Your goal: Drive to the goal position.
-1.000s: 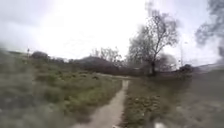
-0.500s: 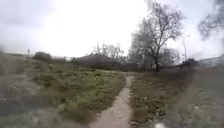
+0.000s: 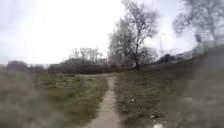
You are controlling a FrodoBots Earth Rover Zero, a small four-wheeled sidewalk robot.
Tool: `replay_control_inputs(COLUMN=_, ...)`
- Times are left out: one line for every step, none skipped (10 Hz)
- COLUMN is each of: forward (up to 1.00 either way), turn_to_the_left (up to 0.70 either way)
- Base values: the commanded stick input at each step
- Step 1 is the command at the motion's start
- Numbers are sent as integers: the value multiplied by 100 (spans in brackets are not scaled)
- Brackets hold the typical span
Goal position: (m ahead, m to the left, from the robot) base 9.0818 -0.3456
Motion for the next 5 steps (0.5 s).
replay_control_inputs(forward=70, turn_to_the_left=-13)
replay_control_inputs(forward=70, turn_to_the_left=0)
replay_control_inputs(forward=70, turn_to_the_left=0)
replay_control_inputs(forward=70, turn_to_the_left=-14)
replay_control_inputs(forward=70, turn_to_the_left=-33)
